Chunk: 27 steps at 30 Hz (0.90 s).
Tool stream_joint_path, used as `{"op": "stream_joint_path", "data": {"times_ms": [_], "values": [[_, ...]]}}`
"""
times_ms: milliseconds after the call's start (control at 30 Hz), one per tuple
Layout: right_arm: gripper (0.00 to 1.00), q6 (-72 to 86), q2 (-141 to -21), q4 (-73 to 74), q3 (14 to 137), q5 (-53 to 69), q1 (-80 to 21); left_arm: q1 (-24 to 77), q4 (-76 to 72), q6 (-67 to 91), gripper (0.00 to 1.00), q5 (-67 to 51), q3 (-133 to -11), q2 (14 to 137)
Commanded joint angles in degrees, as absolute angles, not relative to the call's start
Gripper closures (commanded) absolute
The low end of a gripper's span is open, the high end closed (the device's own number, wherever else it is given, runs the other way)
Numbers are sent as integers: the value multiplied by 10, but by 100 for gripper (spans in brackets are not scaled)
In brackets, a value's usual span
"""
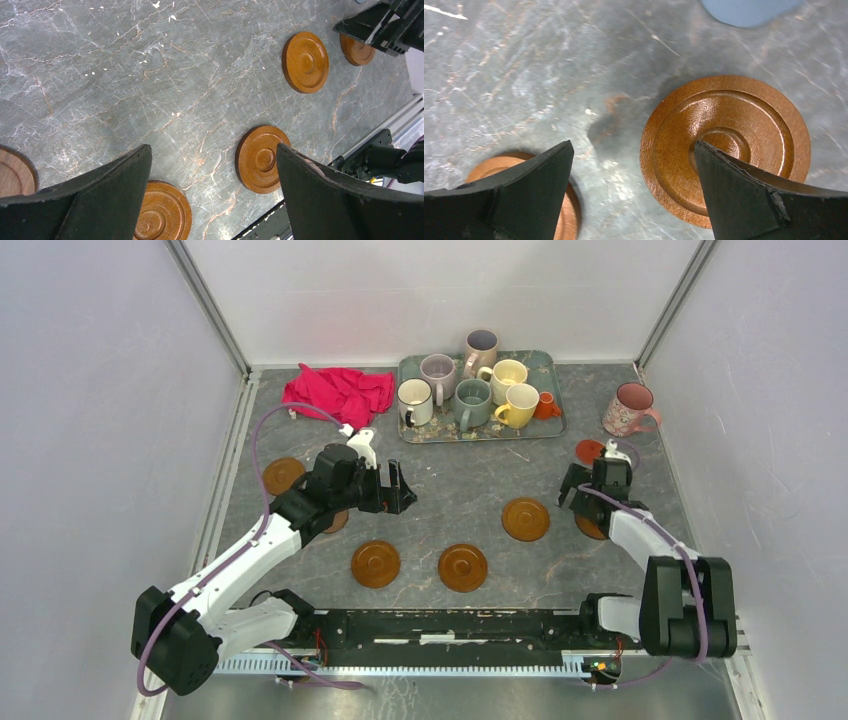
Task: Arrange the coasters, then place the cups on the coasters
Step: Move the coaster to the center of the board.
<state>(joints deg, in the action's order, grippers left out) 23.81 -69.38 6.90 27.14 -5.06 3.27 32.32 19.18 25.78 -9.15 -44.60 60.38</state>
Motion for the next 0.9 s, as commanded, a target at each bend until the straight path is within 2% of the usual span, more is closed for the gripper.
{"op": "stream_joint_path", "data": {"times_ms": [0, 300, 867], "values": [[2, 251, -753, 49, 327, -14, 3, 320, 178, 232, 0, -88, -449, 599], [2, 255, -870, 20, 411, 12, -31, 319, 178, 233, 0, -92, -451, 600], [2, 258, -912, 13, 456, 8, -58, 317, 178, 232, 0, -93, -451, 602]]}}
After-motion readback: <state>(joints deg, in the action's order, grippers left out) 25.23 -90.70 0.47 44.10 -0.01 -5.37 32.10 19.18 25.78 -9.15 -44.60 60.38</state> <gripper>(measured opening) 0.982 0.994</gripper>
